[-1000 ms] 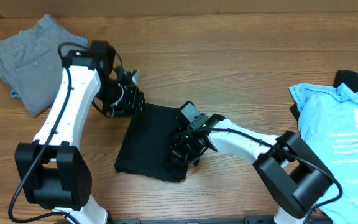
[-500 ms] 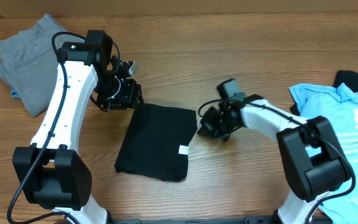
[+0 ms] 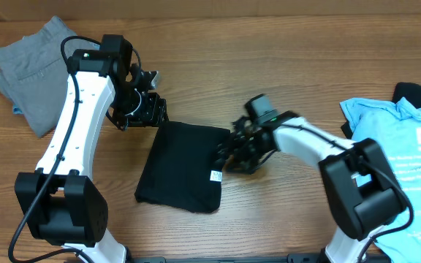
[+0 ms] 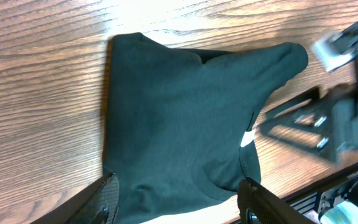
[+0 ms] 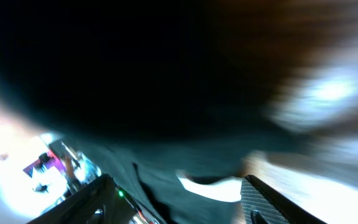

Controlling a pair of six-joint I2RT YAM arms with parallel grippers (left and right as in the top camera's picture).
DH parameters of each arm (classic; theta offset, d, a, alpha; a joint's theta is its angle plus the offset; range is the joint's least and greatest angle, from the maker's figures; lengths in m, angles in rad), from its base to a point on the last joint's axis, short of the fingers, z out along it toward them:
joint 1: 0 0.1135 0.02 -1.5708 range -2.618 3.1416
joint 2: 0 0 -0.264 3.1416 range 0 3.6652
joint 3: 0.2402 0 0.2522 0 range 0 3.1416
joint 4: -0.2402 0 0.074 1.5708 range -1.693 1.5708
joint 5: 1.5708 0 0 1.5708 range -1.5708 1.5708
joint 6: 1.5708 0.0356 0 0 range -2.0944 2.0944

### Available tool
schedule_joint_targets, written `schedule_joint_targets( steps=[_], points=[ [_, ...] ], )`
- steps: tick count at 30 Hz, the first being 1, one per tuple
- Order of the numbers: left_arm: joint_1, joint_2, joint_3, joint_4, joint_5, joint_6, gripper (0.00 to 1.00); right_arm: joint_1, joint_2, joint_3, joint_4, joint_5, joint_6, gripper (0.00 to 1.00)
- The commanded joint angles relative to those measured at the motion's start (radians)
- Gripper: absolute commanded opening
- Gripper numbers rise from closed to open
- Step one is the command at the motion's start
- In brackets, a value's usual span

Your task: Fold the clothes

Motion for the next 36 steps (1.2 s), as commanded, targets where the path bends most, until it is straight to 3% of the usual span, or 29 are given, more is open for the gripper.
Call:
schedule_joint_targets(
  steps=[1, 6, 13, 17, 20, 24, 25, 27, 32, 36],
  points=[
    [-0.003, 0.010, 0.019, -0.002, -0.008, 0.019, 0.64, 0.087, 0.027, -0.017, 0.059, -0.026, 0.140, 0.69],
    [-0.003, 0.010, 0.019, -0.023, -0.008, 0.019, 0.62, 0.138, 0.063, -0.017, 0.148, -0.012, 0.294, 0.65],
    [-0.003, 0.010, 0.019, -0.037, -0.008, 0.020, 0.60, 0.088, 0.085, -0.016, 0.165, 0.027, 0.354, 0.16],
    [-0.003, 0.010, 0.019, -0.037, -0.008, 0.020, 0.60, -0.010, 0.084, -0.014, 0.166, 0.066, 0.325, 0.10],
    [-0.003, 0.010, 0.019, -0.036, -0.008, 0.020, 0.60, -0.100, 0.084, 0.004, 0.172, 0.100, 0.232, 0.08],
    [-0.003, 0.010, 0.019, -0.023, -0.008, 0.020, 0.61, -0.224, 0.084, 0.077, 0.233, 0.121, -0.052, 0.09],
    [-0.003, 0.010, 0.019, -0.018, -0.008, 0.020, 0.61, -0.252, 0.082, 0.106, 0.229, 0.116, -0.153, 0.17],
    [-0.003, 0.010, 0.019, -0.012, -0.008, 0.020, 0.63, -0.307, 0.076, 0.171, 0.157, 0.103, -0.279, 0.43],
    [-0.003, 0.010, 0.019, -0.011, -0.009, 0.020, 0.66, -0.399, 0.040, 0.337, -0.125, 0.101, -0.324, 0.49],
    [-0.003, 0.010, 0.019, 0.003, -0.009, 0.020, 0.68, -0.388, 0.003, 0.386, -0.270, 0.063, -0.319, 0.46]
  ],
)
